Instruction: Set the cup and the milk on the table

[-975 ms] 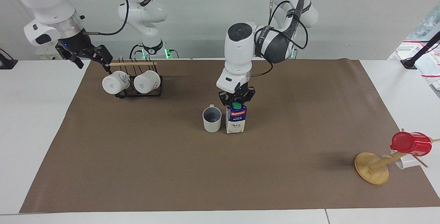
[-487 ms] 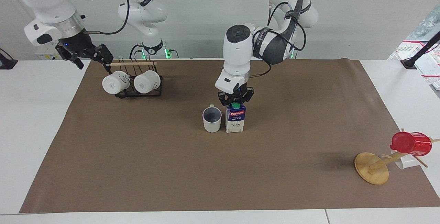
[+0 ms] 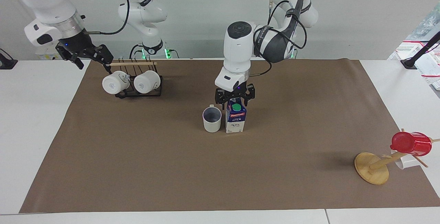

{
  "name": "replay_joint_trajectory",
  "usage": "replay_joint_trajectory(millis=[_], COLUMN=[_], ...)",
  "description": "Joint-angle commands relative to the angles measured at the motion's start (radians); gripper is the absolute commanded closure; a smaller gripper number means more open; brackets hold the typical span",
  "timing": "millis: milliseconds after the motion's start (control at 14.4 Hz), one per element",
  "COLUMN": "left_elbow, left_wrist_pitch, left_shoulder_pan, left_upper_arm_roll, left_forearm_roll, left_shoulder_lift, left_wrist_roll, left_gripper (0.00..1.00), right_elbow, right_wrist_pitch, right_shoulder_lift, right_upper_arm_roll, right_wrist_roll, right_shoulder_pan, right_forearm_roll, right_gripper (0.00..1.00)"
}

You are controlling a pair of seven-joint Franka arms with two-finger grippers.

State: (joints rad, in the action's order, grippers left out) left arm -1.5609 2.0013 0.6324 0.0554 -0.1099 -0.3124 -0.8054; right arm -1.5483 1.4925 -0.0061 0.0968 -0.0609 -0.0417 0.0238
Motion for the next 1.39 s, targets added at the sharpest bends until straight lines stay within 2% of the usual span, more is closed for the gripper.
replay_joint_trajectory(millis=[0,70,209,348,487,975,1184,1323], left_elbow=[-0.039,-0.054,-0.147,-0.235,-0.260,-0.220,-0.145,-0.075], left_wrist_pitch=[-0.057,-0.093,-0.116,-0.119,-0.125,-0.145,-0.199,-0.263], left_shoulder_pan=[-0.026,-0.045,-0.098,-0.176,-0.273,-0.557,-0.624,-0.628], left_upper_arm_roll=[-0.009,-0.008,-0.008,-0.009,-0.008,-0.019,-0.022,-0.022], left_forearm_roll=[-0.014,-0.014,-0.014,-0.013,-0.007,0.124,0.142,0.142], left_shoulder_lift=[0.108,0.134,0.223,0.297,0.334,0.337,0.328,0.320], left_wrist_roll=[-0.002,0.005,0.047,0.170,0.285,0.685,0.779,0.784], left_gripper=[0.00,0.00,0.00,0.00,0.00,0.00,0.00,0.00], right_elbow=[-0.019,-0.019,-0.019,-0.019,-0.019,-0.019,-0.019,-0.019], right_wrist_pitch=[0.005,0.005,0.005,0.005,0.005,0.005,0.005,0.005], right_shoulder_lift=[-0.015,-0.015,-0.015,-0.015,-0.015,-0.015,-0.015,-0.015], right_upper_arm_roll=[-0.006,-0.006,-0.006,-0.006,-0.006,-0.006,-0.006,-0.006], right_wrist_roll=[0.020,0.020,0.020,0.020,0.020,0.020,0.020,0.020], right_shoulder_pan=[0.016,0.016,0.016,0.016,0.016,0.016,0.016,0.016], right_forearm_roll=[-0.015,-0.015,-0.015,-0.015,-0.015,-0.015,-0.015,-0.015], right_gripper=[0.00,0.00,0.00,0.00,0.00,0.00,0.00,0.00])
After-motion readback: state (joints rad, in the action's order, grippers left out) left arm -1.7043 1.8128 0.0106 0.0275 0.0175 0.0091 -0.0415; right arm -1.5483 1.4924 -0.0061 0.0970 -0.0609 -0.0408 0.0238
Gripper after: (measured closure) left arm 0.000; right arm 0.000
